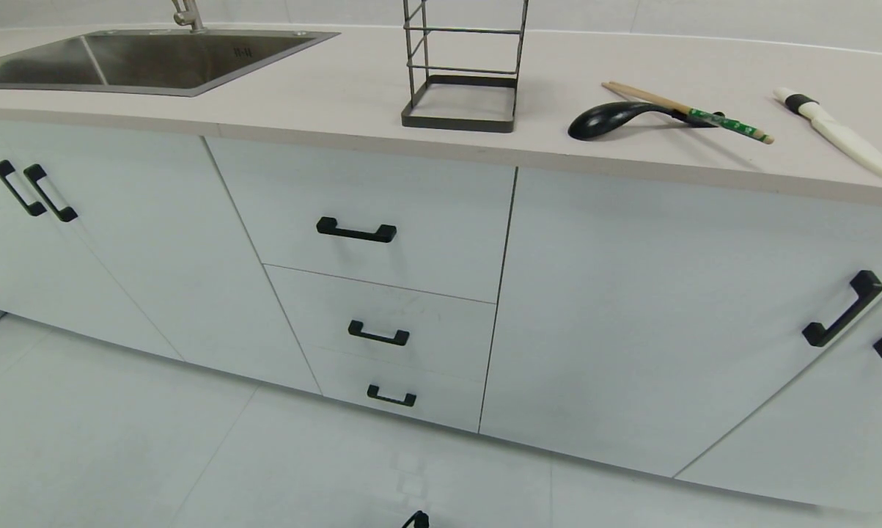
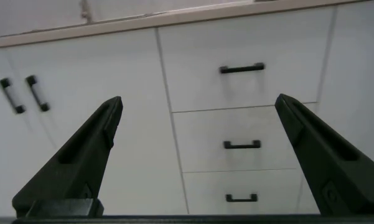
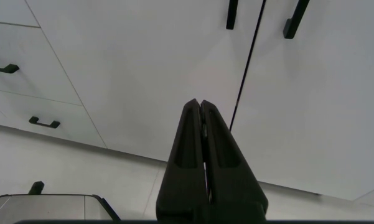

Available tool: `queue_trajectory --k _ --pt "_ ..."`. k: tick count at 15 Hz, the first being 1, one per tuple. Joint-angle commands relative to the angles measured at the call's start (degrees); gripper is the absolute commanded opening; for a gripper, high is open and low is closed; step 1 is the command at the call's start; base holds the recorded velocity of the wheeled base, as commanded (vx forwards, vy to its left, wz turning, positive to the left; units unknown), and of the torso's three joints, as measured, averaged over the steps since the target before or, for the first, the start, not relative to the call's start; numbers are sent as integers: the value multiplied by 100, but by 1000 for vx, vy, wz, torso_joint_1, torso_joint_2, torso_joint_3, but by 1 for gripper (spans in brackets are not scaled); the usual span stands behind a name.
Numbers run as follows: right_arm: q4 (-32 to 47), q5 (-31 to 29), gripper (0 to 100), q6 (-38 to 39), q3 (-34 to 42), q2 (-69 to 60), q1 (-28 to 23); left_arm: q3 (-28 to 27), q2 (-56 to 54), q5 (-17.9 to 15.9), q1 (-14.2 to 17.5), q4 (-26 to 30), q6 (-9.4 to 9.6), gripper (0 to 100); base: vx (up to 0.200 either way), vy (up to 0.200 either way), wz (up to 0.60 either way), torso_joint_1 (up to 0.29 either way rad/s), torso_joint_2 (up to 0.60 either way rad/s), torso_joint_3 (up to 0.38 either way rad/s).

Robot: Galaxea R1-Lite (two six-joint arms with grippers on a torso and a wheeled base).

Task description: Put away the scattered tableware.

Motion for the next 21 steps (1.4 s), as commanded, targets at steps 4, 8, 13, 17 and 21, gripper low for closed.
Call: queue_trajectory --k 4,8,13,17,21 --pt "1 1 0 -8 0 7 0 -526 1811 -1917 222 -585 1298 100 0 0 0 0 0 0" --pt "1 1 0 -8 0 7 0 -526 4105 -2435 -332 -585 1561 100 0 0 0 0 0 0" --pt "1 1 0 -8 0 7 0 -974 6627 -1214 -2731 -471 3855 100 0 0 0 0 0 0" --pt "1 1 0 0 0 7 9 -1097 7717 -836 -3443 -488 4286 100 0 0 0 0 0 0" --pt "1 1 0 -8 0 7 0 -306 7348 -634 -3540 -497 4277 100 0 0 0 0 0 0"
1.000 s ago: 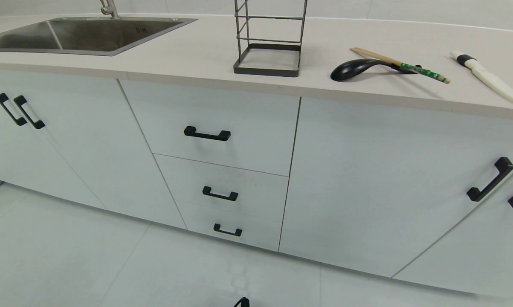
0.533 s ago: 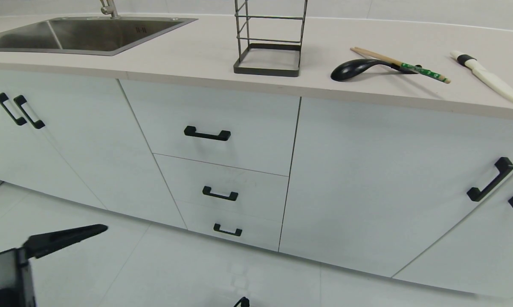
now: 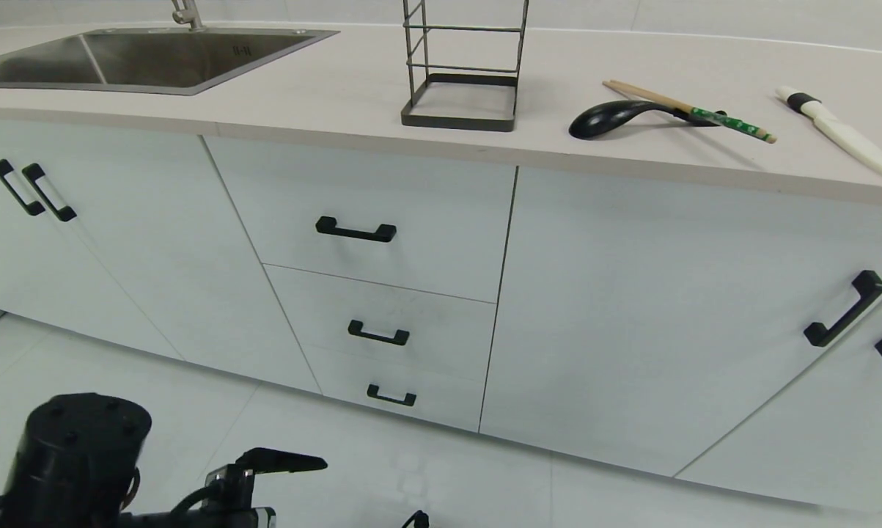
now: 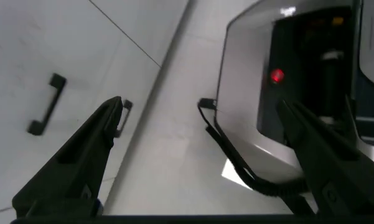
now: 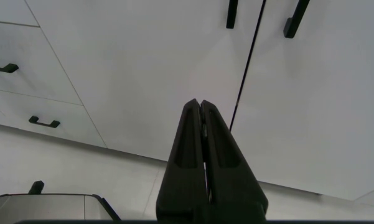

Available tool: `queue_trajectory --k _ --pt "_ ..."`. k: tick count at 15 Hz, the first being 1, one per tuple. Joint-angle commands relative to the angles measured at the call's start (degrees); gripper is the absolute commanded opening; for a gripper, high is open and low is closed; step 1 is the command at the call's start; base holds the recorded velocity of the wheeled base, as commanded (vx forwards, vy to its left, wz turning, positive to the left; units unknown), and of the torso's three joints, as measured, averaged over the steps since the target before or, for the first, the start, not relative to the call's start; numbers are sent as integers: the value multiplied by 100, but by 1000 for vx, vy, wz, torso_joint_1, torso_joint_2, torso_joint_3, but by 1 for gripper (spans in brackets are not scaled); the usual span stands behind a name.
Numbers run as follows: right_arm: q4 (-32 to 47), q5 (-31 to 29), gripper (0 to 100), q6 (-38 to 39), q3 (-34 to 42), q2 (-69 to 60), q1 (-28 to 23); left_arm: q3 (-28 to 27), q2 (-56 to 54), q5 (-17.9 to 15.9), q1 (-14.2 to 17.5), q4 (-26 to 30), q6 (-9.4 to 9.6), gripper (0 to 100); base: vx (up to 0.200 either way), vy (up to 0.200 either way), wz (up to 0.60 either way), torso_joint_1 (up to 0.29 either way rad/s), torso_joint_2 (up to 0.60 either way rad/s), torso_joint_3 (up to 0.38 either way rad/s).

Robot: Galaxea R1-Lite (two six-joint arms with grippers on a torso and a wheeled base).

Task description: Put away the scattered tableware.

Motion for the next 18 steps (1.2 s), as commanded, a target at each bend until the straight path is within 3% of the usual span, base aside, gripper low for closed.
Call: queue_trajectory --k 1,2,3,5,6,7,8,9,12,14,15,17,18 --pt "-1 1 0 3 0 7 0 550 -175 78 -58 25 3 100 0 0 0 0 0 0" --pt "-1 1 0 -6 0 7 9 910 -509 78 -75 87 3 100 0 0 0 0 0 0" --pt "-1 1 0 -6 0 7 0 928 -544 78 -67 95 3 100 0 0 0 0 0 0" --pt "-1 1 0 3 0 7 0 172 -368 95 4 148 56 100 0 0 0 0 0 0" --pt "-10 1 0 3 0 7 0 -276 80 271 -58 148 363 100 0 0 0 0 0 0" --pt "-1 1 0 -6 0 7 0 -575 643 640 -277 104 1154 100 0 0 0 0 0 0" --pt "-1 1 0 -6 0 7 0 -742 1047 816 -348 87 1734 100 0 0 0 0 0 0" --pt "-1 1 0 -6 0 7 0 -865 1346 851 -339 7 1875 100 0 0 0 0 0 0" --pt "-1 1 0 -6 0 7 9 -1006 1566 904 118 -573 1928 100 0 0 0 0 0 0" --pt "-1 1 0 -6 0 7 0 -971 1618 930 417 -678 1998 100 0 0 0 0 0 0" --pt "-1 1 0 3 0 7 0 -927 1566 939 795 -687 2376 100 0 0 0 0 0 0" --pt "-10 1 0 -6 0 7 0 -944 1583 930 1173 -687 2956 100 0 0 0 0 0 0" --pt "-1 1 0 -6 0 7 0 -944 1609 904 1472 -696 3396 100 0 0 0 0 0 0"
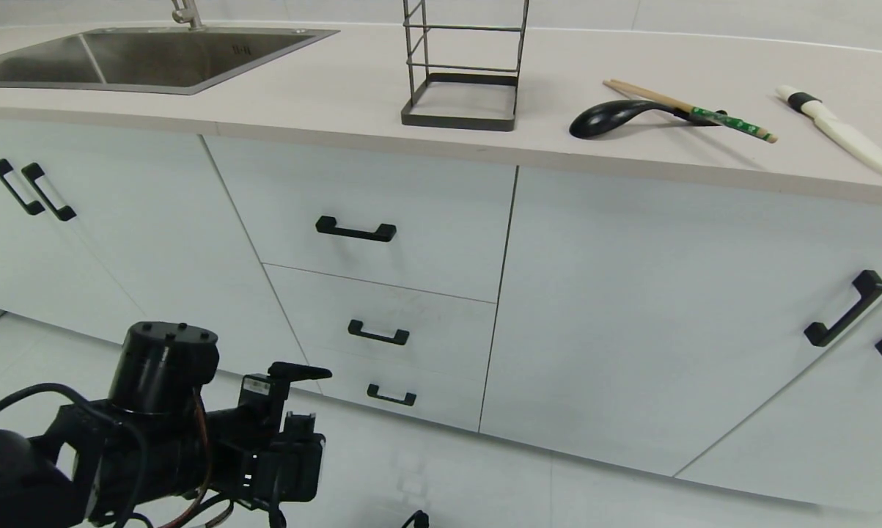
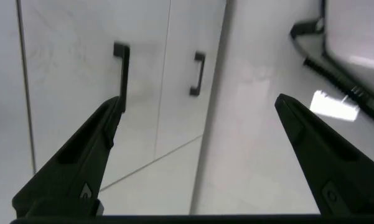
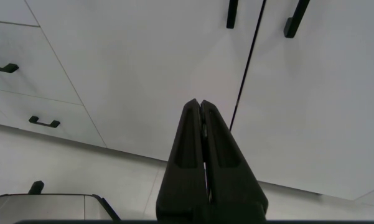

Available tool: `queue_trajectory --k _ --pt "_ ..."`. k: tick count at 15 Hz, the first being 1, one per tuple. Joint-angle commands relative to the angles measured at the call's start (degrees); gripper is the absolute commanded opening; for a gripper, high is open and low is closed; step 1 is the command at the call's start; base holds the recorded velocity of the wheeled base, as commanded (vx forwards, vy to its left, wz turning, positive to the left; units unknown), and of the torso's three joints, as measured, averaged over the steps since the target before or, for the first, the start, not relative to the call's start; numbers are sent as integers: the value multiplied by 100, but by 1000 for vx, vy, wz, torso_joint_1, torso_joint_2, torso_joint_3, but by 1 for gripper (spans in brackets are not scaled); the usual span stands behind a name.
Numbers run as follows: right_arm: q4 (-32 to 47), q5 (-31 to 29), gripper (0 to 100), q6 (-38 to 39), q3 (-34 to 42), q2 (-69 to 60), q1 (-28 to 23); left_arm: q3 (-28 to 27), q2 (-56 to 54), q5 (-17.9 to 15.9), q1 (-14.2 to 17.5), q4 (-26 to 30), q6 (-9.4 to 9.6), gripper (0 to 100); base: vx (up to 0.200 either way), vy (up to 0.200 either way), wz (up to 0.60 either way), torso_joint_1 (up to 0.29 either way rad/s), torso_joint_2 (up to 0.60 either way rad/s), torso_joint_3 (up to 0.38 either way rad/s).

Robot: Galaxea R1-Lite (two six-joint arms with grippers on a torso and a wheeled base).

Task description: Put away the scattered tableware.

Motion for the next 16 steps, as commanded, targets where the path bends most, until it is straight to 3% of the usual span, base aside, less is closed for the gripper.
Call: queue_trajectory --k 1,4,7,10,13,16 --pt "2 1 0 5 0 7 0 -11 28 -17 405 -41 267 100 0 0 0 0 0 0" --pt "2 1 0 -3 0 7 0 -11 389 -17 713 -735 390 100 0 0 0 0 0 0" --pt "2 1 0 -3 0 7 0 -90 1039 -17 616 -1509 355 100 0 0 0 0 0 0" --pt "2 1 0 -3 0 7 0 -107 1637 -43 607 -1790 364 100 0 0 0 0 0 0" --pt "2 1 0 -3 0 7 0 -406 2208 -307 607 -2203 337 100 0 0 0 0 0 0" --pt "-7 1 0 -3 0 7 0 -793 2419 -395 511 -2185 285 100 0 0 0 0 0 0"
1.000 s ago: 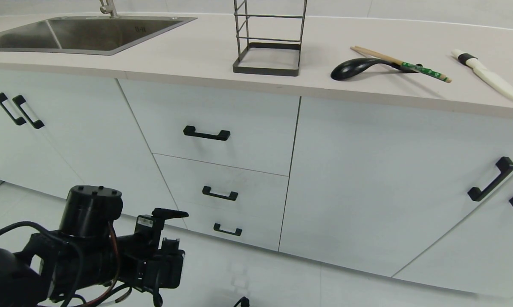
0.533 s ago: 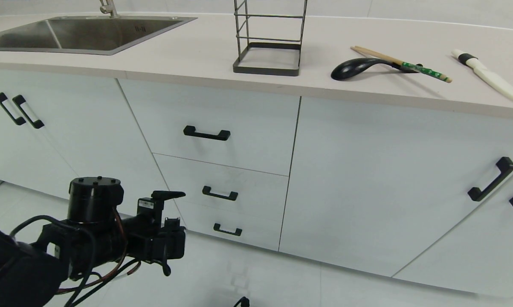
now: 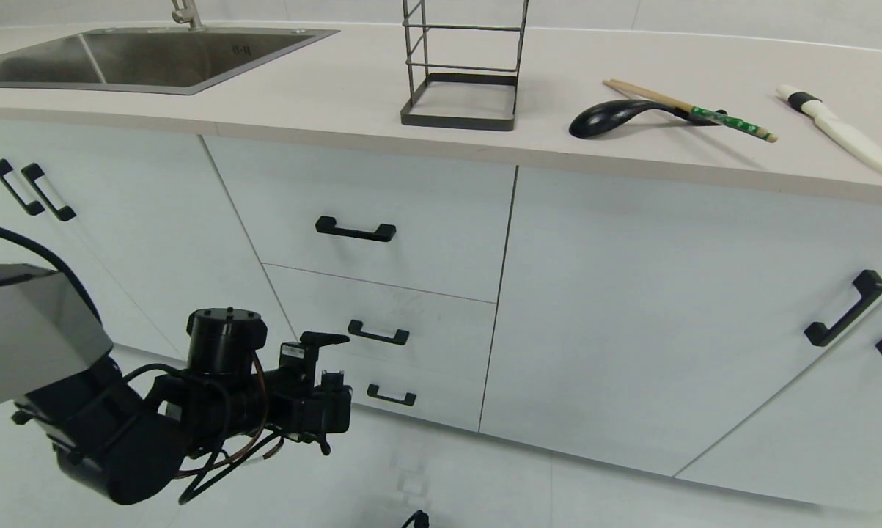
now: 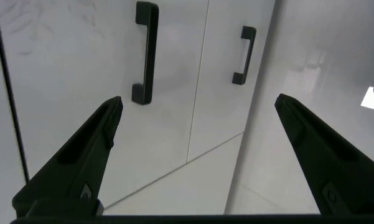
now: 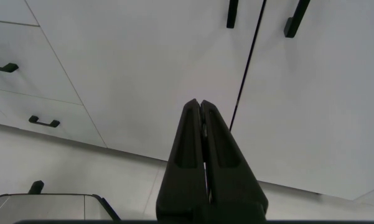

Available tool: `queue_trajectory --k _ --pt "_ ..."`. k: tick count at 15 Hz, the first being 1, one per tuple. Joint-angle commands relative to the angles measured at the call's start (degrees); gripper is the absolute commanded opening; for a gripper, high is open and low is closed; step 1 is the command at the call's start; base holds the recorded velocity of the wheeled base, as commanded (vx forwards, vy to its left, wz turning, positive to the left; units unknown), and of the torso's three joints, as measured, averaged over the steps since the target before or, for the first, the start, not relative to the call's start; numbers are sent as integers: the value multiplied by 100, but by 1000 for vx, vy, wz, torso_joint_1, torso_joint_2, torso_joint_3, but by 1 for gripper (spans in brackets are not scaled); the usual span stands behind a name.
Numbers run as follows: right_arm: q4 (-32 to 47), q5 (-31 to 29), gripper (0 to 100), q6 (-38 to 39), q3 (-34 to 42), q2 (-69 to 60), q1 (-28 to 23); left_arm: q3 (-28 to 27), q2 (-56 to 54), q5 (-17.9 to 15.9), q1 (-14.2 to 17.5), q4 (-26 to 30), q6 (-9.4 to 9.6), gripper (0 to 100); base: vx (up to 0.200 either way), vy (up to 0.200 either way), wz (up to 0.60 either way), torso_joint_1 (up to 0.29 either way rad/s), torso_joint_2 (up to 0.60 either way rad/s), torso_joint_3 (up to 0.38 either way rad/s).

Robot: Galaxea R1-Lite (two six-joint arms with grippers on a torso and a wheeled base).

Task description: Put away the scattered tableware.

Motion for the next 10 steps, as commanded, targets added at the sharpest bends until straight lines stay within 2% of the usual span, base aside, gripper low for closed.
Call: queue_trajectory --k 1,4,6,7,10 --pt "-1 4 0 5 0 7 0 -274 271 -12 -96 20 -67 100 0 0 0 0 0 0" --pt "-1 4 0 -3 0 7 0 -512 473 -12 -237 29 -366 100 0 0 0 0 0 0" --pt "-1 4 0 -3 0 7 0 -670 508 -3 -237 187 -374 100 0 0 0 0 0 0" --pt "-1 4 0 -3 0 7 0 -916 508 -3 -237 539 -374 100 0 0 0 0 0 0" --pt "-1 4 0 -3 0 7 0 -1637 719 -3 -246 1110 -374 100 0 0 0 0 0 0"
